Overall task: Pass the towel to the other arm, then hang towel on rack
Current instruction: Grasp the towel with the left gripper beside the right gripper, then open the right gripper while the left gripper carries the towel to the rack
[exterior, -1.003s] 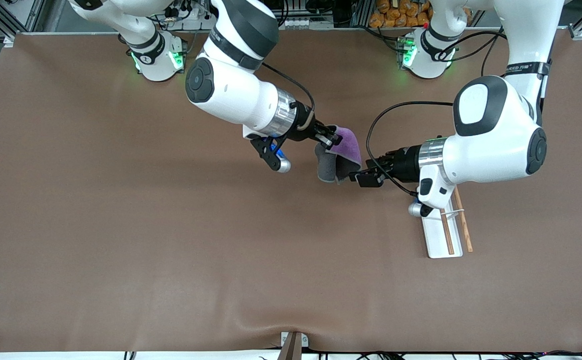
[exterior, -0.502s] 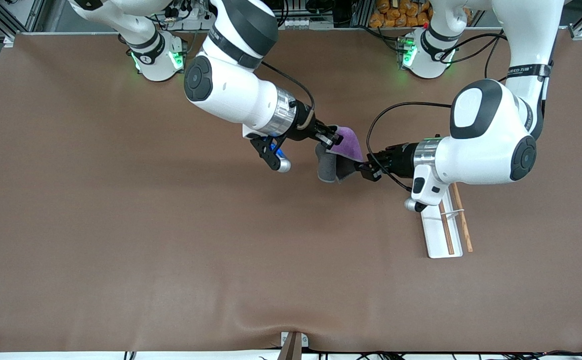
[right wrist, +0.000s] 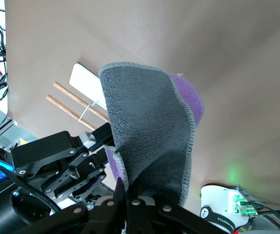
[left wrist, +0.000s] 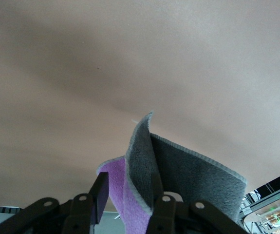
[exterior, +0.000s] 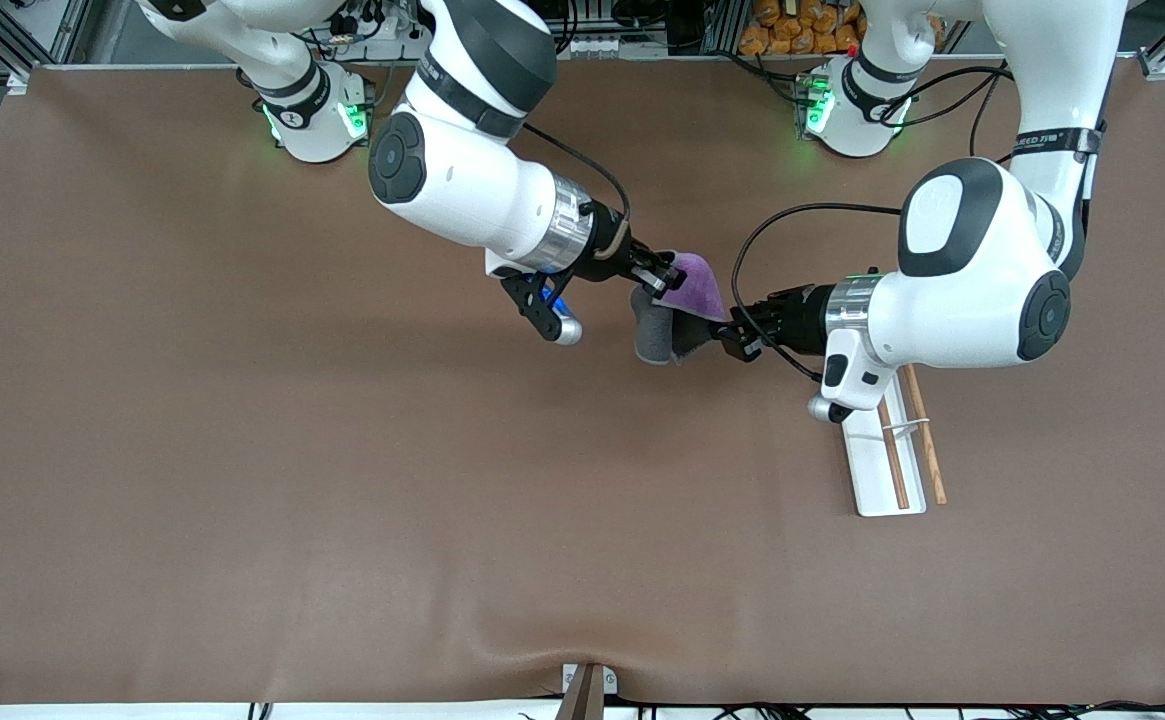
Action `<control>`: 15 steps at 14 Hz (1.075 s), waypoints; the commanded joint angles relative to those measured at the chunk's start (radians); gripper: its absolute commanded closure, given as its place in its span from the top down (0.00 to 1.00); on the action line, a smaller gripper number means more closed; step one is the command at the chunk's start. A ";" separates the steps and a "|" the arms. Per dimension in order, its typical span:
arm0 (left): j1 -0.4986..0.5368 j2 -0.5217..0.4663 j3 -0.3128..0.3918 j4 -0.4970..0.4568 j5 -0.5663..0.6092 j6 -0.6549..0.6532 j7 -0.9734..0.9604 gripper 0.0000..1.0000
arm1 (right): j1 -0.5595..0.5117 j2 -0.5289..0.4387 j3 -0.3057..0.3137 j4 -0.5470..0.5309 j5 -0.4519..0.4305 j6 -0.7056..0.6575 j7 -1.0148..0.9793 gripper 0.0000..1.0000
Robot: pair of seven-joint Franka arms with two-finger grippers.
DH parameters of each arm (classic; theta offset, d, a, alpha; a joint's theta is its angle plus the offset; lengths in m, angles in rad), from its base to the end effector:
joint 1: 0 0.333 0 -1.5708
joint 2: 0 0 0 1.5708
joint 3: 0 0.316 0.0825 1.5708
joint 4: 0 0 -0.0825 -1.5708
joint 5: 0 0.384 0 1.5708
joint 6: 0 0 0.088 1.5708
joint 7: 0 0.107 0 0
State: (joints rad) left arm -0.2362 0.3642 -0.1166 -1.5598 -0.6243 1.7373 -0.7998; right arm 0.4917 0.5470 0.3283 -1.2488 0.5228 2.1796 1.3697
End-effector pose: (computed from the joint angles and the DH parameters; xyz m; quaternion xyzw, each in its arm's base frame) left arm 0.5959 -0.2660 0.4417 0.8998 0.2869 -0.2465 0.2176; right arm 0.5413 0.5139 0.5120 -0.8476 0.3831 0.1887 0.3149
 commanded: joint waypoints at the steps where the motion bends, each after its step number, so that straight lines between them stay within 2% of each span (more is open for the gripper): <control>1: -0.009 0.004 0.002 0.018 0.008 -0.012 -0.025 0.33 | 0.010 0.014 -0.009 0.035 -0.001 -0.017 0.025 0.00; 4: -0.018 0.001 0.002 0.018 0.012 -0.012 -0.025 0.05 | 0.007 0.014 -0.009 0.034 -0.001 -0.018 0.023 0.00; 5: -0.018 0.001 0.002 0.018 0.014 -0.012 -0.024 0.00 | 0.007 0.014 -0.009 0.034 -0.001 -0.018 0.023 0.00; 12: 0.024 -0.036 0.014 0.035 0.021 -0.048 -0.010 0.00 | 0.001 0.014 -0.009 0.032 -0.003 -0.032 0.023 0.00; 13: 0.040 -0.036 0.015 0.052 0.023 -0.082 -0.010 0.00 | -0.004 0.013 -0.009 0.034 -0.003 -0.040 0.023 0.57; 14: 0.054 -0.037 0.017 0.073 0.031 -0.122 0.001 0.00 | -0.004 0.010 -0.011 0.032 -0.010 -0.047 0.022 1.00; 15: 0.067 -0.039 0.015 0.090 0.072 -0.155 0.026 0.00 | -0.004 0.010 -0.011 0.032 -0.039 -0.050 0.022 1.00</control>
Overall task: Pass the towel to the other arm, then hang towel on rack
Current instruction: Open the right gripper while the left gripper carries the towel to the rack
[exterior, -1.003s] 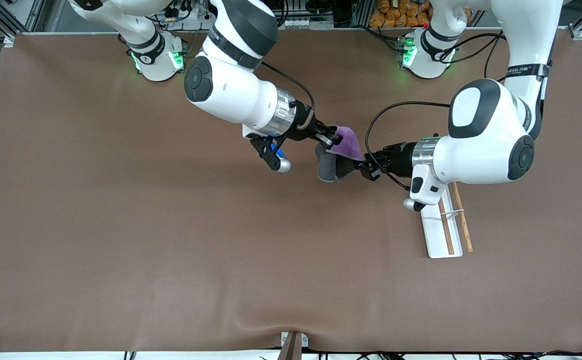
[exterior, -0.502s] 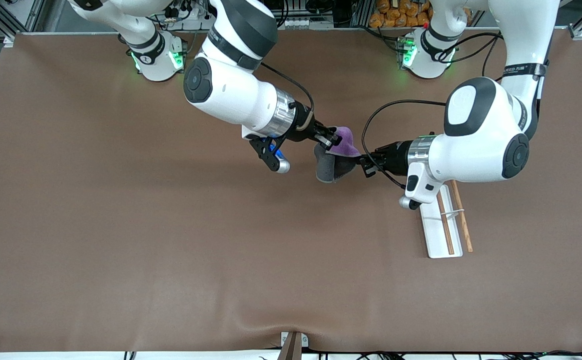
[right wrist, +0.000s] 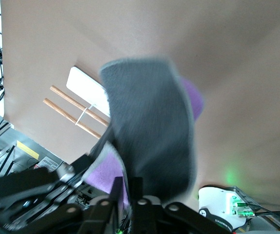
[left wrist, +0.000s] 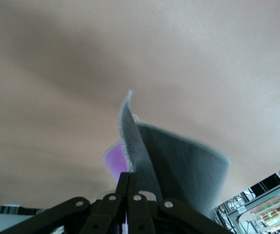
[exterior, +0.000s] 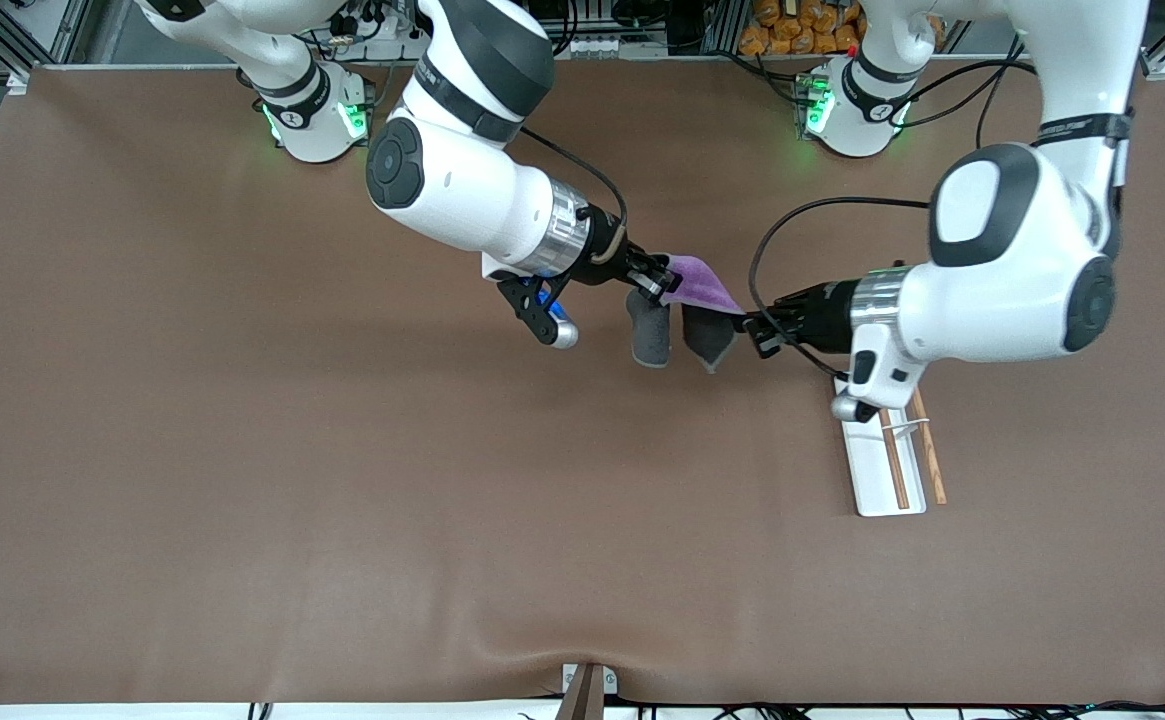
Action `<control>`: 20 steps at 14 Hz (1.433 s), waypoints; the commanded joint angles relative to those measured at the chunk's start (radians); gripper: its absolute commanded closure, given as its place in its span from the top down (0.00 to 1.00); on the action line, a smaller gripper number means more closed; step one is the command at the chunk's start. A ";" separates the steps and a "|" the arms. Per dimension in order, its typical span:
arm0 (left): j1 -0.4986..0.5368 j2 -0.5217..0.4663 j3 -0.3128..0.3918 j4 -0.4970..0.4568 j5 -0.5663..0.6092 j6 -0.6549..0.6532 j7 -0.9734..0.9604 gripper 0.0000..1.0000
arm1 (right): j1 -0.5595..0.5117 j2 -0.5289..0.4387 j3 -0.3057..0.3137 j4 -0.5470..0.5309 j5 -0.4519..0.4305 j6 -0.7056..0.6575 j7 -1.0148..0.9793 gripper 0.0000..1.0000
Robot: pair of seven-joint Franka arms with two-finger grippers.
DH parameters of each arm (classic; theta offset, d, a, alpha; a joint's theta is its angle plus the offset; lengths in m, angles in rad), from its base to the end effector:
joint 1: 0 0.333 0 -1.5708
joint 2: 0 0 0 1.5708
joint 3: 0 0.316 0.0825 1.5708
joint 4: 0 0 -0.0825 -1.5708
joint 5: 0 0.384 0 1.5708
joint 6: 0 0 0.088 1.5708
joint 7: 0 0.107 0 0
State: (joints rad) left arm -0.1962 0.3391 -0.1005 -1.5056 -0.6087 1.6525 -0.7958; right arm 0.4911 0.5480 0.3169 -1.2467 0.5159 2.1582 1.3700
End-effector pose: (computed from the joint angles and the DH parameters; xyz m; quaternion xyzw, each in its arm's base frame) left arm 0.6034 -0.2351 0.4773 0.9019 0.2855 -0.2392 0.2186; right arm 0.5444 0.5094 0.5090 -0.8508 0.3841 0.1879 0.3055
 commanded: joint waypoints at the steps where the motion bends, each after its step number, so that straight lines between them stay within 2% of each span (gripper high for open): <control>1: 0.032 -0.028 -0.002 0.041 0.098 -0.091 0.051 0.00 | -0.003 0.009 0.001 0.030 -0.069 -0.029 0.021 1.00; 3: 0.040 -0.041 -0.001 0.041 0.154 -0.115 0.102 0.00 | -0.002 0.009 0.002 0.030 -0.117 -0.031 0.020 1.00; 5: 0.052 -0.061 -0.001 0.041 0.219 -0.141 0.177 0.00 | -0.003 0.007 0.001 0.029 -0.126 -0.055 0.021 1.00; 10: 0.092 -0.081 0.001 0.047 0.369 -0.152 0.548 0.00 | -0.054 0.007 -0.001 0.026 -0.200 -0.159 0.011 1.00; 12: 0.092 -0.071 -0.001 0.062 0.421 -0.142 0.639 0.00 | -0.075 0.006 -0.001 0.024 -0.249 -0.199 0.009 1.00; 15: 0.092 -0.049 -0.001 0.071 0.434 -0.096 0.673 0.00 | -0.118 0.004 -0.001 0.024 -0.300 -0.273 -0.029 1.00; 20: 0.103 0.000 -0.001 0.070 0.423 0.004 0.675 0.00 | -0.247 -0.014 -0.001 0.024 -0.303 -0.440 -0.224 1.00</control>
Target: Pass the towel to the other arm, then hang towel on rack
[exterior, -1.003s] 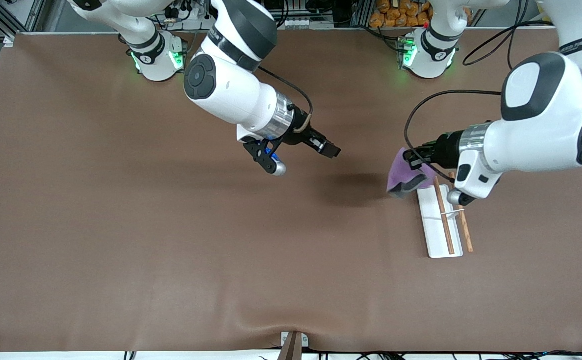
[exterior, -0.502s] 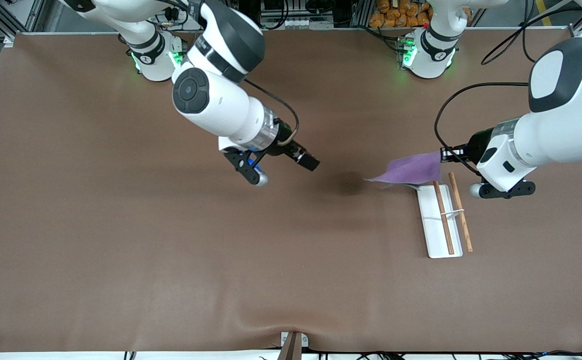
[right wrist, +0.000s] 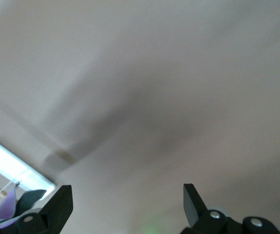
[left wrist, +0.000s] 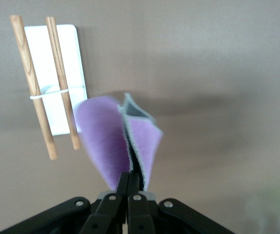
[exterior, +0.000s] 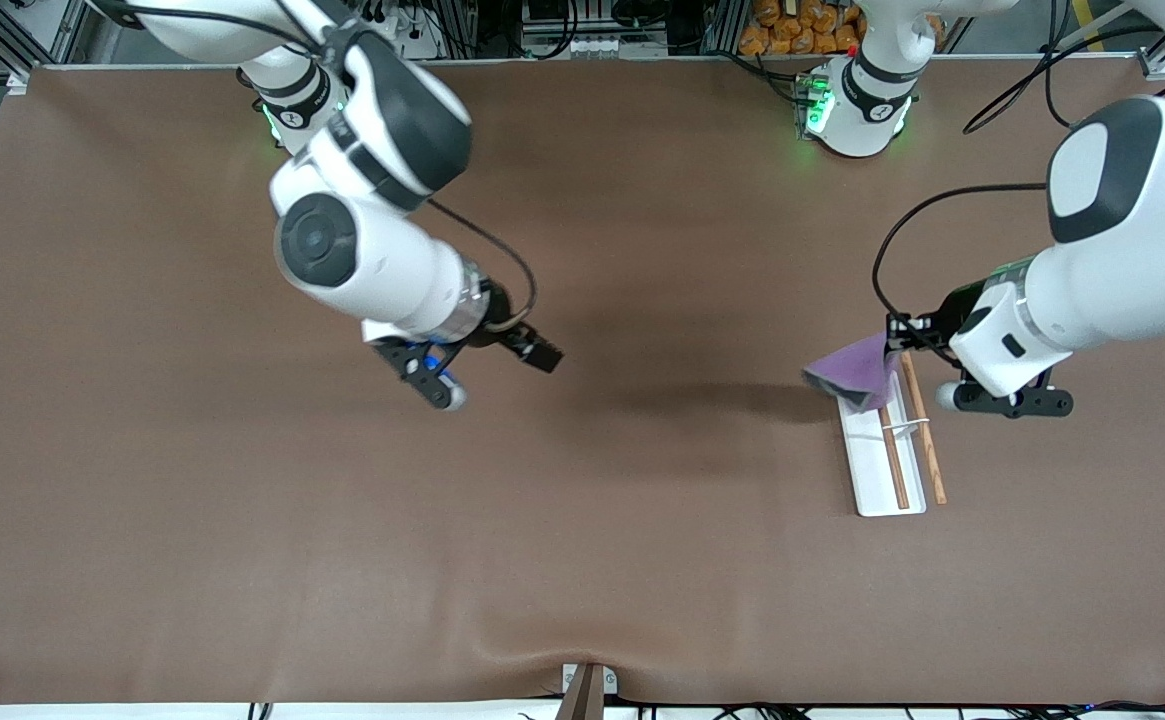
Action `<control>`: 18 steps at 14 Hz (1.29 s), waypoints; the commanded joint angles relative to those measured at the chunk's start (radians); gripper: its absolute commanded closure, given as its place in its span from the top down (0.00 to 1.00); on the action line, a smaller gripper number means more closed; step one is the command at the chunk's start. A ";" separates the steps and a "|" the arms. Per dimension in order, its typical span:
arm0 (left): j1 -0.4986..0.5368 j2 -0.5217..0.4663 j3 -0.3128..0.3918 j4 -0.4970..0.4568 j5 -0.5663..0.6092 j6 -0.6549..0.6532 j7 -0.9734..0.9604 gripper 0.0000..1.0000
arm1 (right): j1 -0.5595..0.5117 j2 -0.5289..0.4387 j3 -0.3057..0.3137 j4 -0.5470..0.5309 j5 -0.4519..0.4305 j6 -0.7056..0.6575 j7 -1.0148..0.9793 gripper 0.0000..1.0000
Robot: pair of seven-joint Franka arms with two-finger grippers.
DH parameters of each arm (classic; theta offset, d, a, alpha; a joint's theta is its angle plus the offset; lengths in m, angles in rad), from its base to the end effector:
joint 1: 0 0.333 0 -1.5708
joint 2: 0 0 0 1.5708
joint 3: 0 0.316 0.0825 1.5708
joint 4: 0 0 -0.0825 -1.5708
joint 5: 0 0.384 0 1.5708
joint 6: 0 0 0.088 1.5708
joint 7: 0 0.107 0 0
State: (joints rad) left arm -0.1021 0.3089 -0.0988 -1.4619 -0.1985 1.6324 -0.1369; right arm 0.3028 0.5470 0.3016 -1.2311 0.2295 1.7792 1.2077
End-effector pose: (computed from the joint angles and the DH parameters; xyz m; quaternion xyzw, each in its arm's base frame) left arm 0.6247 -0.1395 0.4988 0.9911 -0.0176 -0.0861 0.1002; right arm 0.6046 0.3789 0.4729 -0.9237 0.3333 0.1406 0.1265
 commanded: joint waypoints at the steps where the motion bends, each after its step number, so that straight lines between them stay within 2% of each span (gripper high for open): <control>1: 0.022 0.039 -0.002 0.026 0.008 0.040 0.014 0.00 | -0.082 -0.013 0.014 0.009 -0.022 -0.070 -0.088 1.00; 4: 0.039 0.068 -0.002 0.025 0.008 0.067 0.017 0.00 | -0.108 -0.027 0.016 0.009 -0.169 -0.128 -0.135 1.00; 5: 0.073 0.078 -0.001 0.022 0.011 0.069 0.022 0.00 | -0.116 -0.033 0.016 0.006 -0.194 -0.144 -0.145 1.00; 7: 0.148 0.099 -0.002 0.017 0.014 0.069 0.054 0.00 | -0.142 -0.050 0.014 0.001 -0.202 -0.173 -0.204 1.00; 9: 0.229 0.114 -0.002 0.015 0.011 0.069 0.199 0.00 | -0.203 -0.064 0.016 0.001 -0.202 -0.207 -0.317 1.00; 11: 0.284 0.127 -0.004 0.015 0.011 0.069 0.282 0.00 | -0.250 -0.085 0.013 -0.001 -0.206 -0.237 -0.419 1.00; 13: 0.311 0.136 -0.002 0.014 0.011 0.069 0.306 0.00 | -0.281 -0.104 0.008 -0.001 -0.249 -0.282 -0.517 1.00; 14: 0.321 0.145 -0.002 0.014 0.010 0.069 0.309 0.00 | -0.286 -0.110 -0.002 -0.001 -0.271 -0.302 -0.560 1.00; 18: 0.348 0.168 -0.004 0.015 -0.002 0.069 0.319 0.00 | -0.274 -0.166 -0.135 -0.030 -0.272 -0.307 -0.819 1.00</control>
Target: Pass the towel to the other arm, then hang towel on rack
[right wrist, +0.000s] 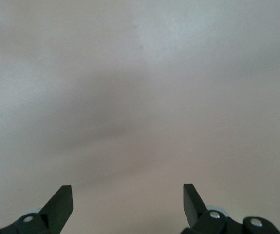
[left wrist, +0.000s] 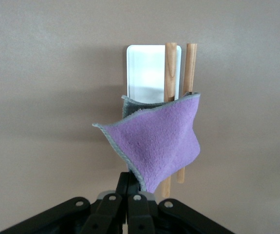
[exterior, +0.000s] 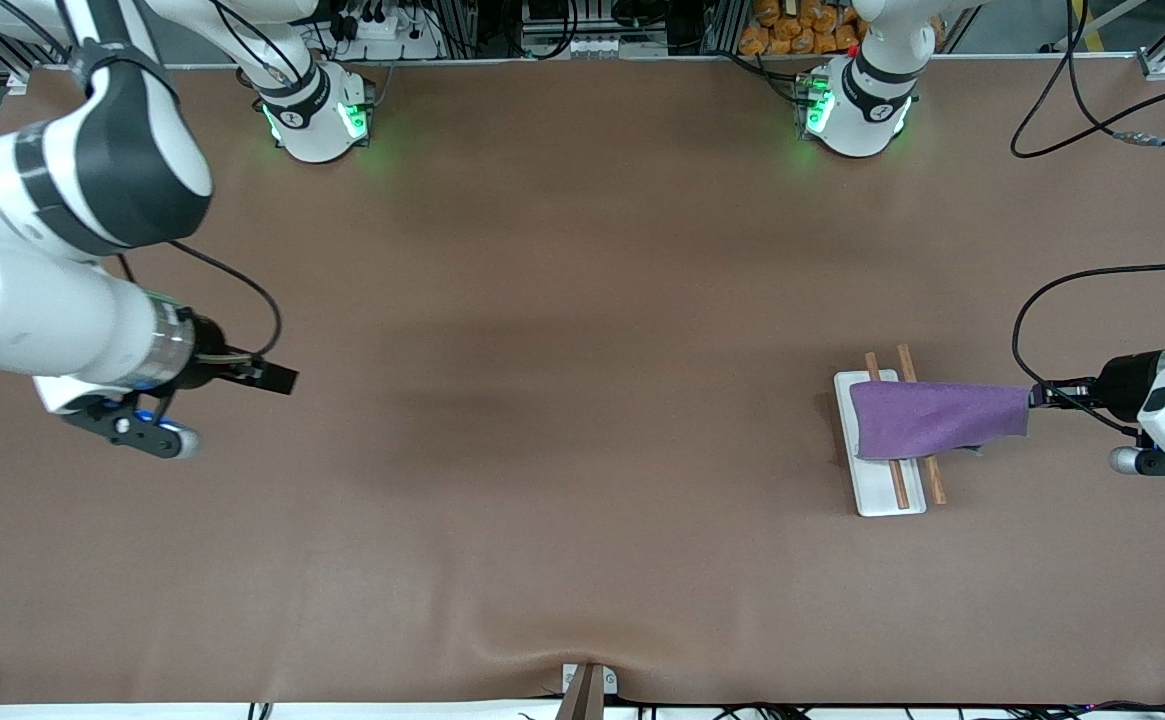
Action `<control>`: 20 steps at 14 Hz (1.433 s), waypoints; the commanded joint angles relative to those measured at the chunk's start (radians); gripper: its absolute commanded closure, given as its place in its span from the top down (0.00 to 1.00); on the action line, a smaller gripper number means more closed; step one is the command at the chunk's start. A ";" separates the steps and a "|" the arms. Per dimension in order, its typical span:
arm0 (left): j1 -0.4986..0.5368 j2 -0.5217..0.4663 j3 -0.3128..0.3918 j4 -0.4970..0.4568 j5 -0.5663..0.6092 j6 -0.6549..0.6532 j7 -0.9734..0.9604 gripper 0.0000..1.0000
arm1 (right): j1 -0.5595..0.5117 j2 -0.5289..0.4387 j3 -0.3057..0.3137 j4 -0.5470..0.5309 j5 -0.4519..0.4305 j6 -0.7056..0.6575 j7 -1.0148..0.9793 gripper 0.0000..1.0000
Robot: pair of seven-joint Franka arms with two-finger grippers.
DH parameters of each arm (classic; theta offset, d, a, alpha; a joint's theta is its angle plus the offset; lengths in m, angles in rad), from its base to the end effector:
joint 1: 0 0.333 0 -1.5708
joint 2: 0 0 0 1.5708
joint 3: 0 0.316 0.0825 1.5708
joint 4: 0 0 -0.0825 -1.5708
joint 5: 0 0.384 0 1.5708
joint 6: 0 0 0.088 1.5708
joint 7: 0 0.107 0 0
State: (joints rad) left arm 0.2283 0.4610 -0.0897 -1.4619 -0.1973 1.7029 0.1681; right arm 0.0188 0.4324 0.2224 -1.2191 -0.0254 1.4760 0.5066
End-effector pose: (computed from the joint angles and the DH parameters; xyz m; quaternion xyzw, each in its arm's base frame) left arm 0.6614 0.0827 0.4042 0.9873 0.0114 -0.0894 0.1310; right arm 0.6513 0.1256 0.5211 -0.9864 0.1379 0.0893 0.0017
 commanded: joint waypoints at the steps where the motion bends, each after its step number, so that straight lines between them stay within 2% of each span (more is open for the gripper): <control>1: 0.019 0.021 -0.013 0.014 -0.004 -0.002 0.014 0.00 | 0.021 -0.069 -0.099 -0.046 -0.018 -0.003 -0.170 1.00; 2: 0.022 0.022 -0.013 0.014 -0.004 -0.002 0.014 0.04 | 0.018 -0.073 -0.121 -0.046 -0.018 -0.014 -0.210 1.00; 3: 0.025 0.024 -0.013 0.012 -0.004 -0.002 0.014 0.20 | 0.010 -0.076 -0.130 -0.046 -0.018 -0.025 -0.236 1.00; 4: 0.026 0.024 -0.012 0.012 -0.002 -0.003 0.014 0.28 | -0.003 -0.089 -0.138 -0.046 -0.018 -0.026 -0.258 1.00; 5: 0.028 0.016 -0.012 0.014 0.012 -0.003 0.014 0.41 | -0.014 -0.096 -0.138 -0.046 -0.018 -0.028 -0.275 1.00; 6: 0.031 0.013 -0.012 0.014 0.012 -0.008 0.019 0.59 | -0.019 -0.109 -0.140 -0.046 -0.018 -0.034 -0.280 1.00; 7: 0.043 0.013 -0.012 0.012 0.012 -0.011 0.022 1.00 | -0.017 -0.125 -0.140 -0.051 -0.018 -0.036 -0.280 1.00; 10: 0.091 0.001 -0.012 0.015 0.012 -0.022 0.141 1.00 | -0.028 -0.184 -0.140 -0.063 -0.018 -0.037 -0.280 1.00; 13: 0.122 -0.045 -0.012 0.018 0.013 -0.034 0.246 1.00 | -0.039 -0.269 -0.140 -0.163 -0.016 0.003 -0.295 1.00; 16: 0.112 -0.138 -0.016 0.025 0.057 -0.078 0.234 1.00 | -0.037 -0.394 -0.162 -0.356 -0.002 0.149 -0.300 1.00; 18: 0.077 -0.214 -0.048 0.025 0.178 -0.078 0.132 1.00 | -0.039 -0.403 -0.167 -0.366 0.002 0.176 -0.315 1.00; 20: 0.056 -0.280 -0.099 0.023 0.254 -0.101 0.000 1.00 | -0.042 -0.388 -0.170 -0.303 0.001 0.173 -0.319 1.00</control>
State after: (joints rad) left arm 0.3098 0.2585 -0.1516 -1.4153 -0.0154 1.6269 0.2682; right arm -0.0075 0.0709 0.0497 -1.5249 -0.0263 1.6371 0.2091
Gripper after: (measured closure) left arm 0.000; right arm 0.000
